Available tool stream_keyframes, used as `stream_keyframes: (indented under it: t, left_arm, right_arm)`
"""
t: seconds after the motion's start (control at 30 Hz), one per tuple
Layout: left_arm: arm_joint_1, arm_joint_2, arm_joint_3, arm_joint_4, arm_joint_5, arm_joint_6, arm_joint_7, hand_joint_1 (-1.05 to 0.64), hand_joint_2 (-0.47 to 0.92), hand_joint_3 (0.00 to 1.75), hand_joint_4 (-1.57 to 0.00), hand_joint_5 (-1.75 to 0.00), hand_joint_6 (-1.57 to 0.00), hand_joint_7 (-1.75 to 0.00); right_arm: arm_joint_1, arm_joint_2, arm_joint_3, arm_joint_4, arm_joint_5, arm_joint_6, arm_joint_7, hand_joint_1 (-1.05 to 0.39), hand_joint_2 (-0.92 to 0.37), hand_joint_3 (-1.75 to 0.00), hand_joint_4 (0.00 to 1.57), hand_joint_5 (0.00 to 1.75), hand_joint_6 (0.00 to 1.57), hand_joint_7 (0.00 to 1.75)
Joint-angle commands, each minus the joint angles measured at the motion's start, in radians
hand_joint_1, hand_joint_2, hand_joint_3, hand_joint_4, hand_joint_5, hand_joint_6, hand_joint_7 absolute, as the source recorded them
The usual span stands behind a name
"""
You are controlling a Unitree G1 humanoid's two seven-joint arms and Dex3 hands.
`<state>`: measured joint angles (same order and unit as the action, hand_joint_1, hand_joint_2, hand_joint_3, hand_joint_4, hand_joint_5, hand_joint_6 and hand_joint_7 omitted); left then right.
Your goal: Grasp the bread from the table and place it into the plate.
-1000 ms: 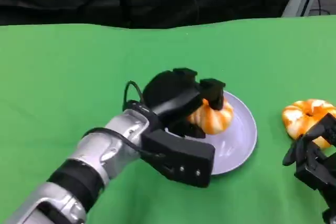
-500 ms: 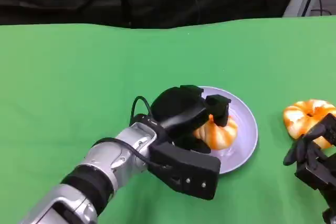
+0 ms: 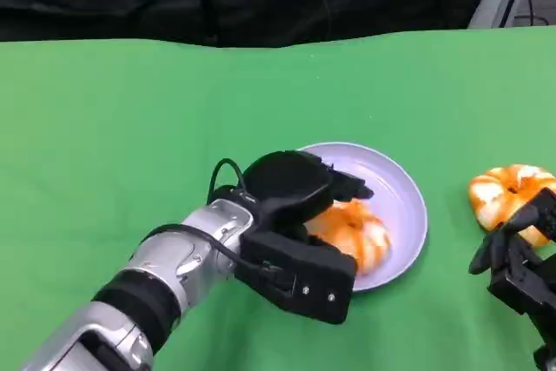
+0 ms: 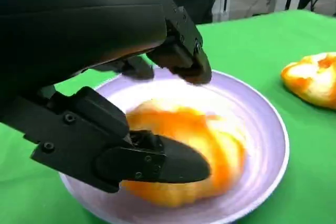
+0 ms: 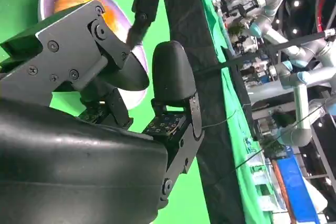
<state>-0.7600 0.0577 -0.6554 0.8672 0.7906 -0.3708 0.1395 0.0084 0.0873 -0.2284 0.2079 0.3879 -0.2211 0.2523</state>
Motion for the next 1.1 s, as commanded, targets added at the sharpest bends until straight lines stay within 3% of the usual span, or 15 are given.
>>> stream_keyframes:
  t: [0.03,0.23,0.37,0.87,0.9,0.93,0.97,1.0,1.03,1.07,1.1]
  left_arm:
    - [0.012,0.020,0.007,-0.014,-0.009,0.010,-0.014,-1.05,0.92,0.73,-0.03,0.00,-0.30,0.00]
    - [0.020,0.023,0.015,-0.022,-0.022,0.004,-0.011,-1.05,0.92,0.77,0.00,0.00,-0.26,0.00]
    - [0.051,0.052,0.088,-0.071,-0.142,-0.069,-0.090,-1.05,0.92,0.69,-0.02,-0.01,-0.26,0.00]
    - [0.059,0.055,0.100,-0.088,-0.147,-0.069,-0.114,-1.05,0.92,0.67,-0.02,-0.01,-0.26,0.00]
    - [0.127,0.044,0.199,-0.133,-0.347,-0.101,-0.208,-1.05,0.92,0.67,-0.02,-0.01,-0.26,0.00]
    - [0.178,0.036,0.275,-0.169,-0.499,-0.124,-0.282,-0.47,0.84,0.74,-0.48,-0.39,-0.66,-0.17]
    - [0.213,0.032,0.326,-0.195,-0.605,-0.138,-0.337,-0.27,0.80,0.78,-0.59,-0.61,-0.80,-0.20]
    - [0.316,0.037,0.433,-0.296,-0.865,-0.033,-0.512,-0.16,0.78,0.81,-0.64,-0.73,-0.88,-0.22]
    - [0.381,0.044,0.495,-0.365,-1.026,0.053,-0.628,-0.13,0.67,1.02,-0.86,-1.26,-1.05,-0.73]
    - [0.425,0.050,0.536,-0.413,-1.137,0.113,-0.708,-0.11,0.60,1.15,-0.90,-1.50,-0.98,-1.14]
    - [0.449,0.054,0.558,-0.440,-1.197,0.147,-0.751,-0.10,0.55,1.23,-0.92,-1.65,-0.93,-1.40]
  right_arm:
    - [0.006,-0.008,-0.007,-0.009,-0.007,-0.012,-0.013,-0.07,-0.48,-1.34,0.89,1.75,0.77,1.62]
    - [0.006,-0.010,-0.009,-0.010,-0.001,-0.008,-0.007,-0.08,-0.48,-1.34,0.90,1.75,0.78,1.61]
    - [0.008,-0.009,-0.008,-0.011,0.007,-0.009,0.002,-0.08,-0.48,-1.33,0.90,1.75,0.78,1.60]
    - [0.008,-0.010,-0.007,-0.010,0.008,-0.009,0.002,-0.08,-0.48,-1.33,0.90,1.75,0.78,1.60]
    - [0.006,-0.010,-0.006,-0.008,0.005,-0.009,-0.001,-0.08,-0.48,-1.33,0.90,1.75,0.78,1.60]
    - [0.004,-0.010,-0.005,-0.007,0.002,-0.009,-0.003,-0.09,-0.46,-1.35,0.90,1.75,0.79,1.61]
    - [0.003,-0.010,-0.004,-0.005,0.001,-0.009,-0.005,-0.09,-0.45,-1.36,0.90,1.75,0.79,1.61]
    - [0.002,-0.011,-0.005,-0.003,0.002,-0.010,-0.001,-0.09,-0.45,-1.37,0.90,1.75,0.79,1.61]
    - [0.001,-0.013,-0.005,-0.001,0.004,-0.010,0.002,-0.09,-0.44,-1.37,0.90,1.75,0.79,1.61]
    - [0.001,-0.013,-0.005,0.000,0.005,-0.011,0.004,-0.09,-0.44,-1.37,0.90,1.75,0.79,1.61]
    - [0.001,-0.014,-0.005,0.000,0.005,-0.011,0.005,-0.09,-0.44,-1.37,0.90,1.75,0.78,1.61]
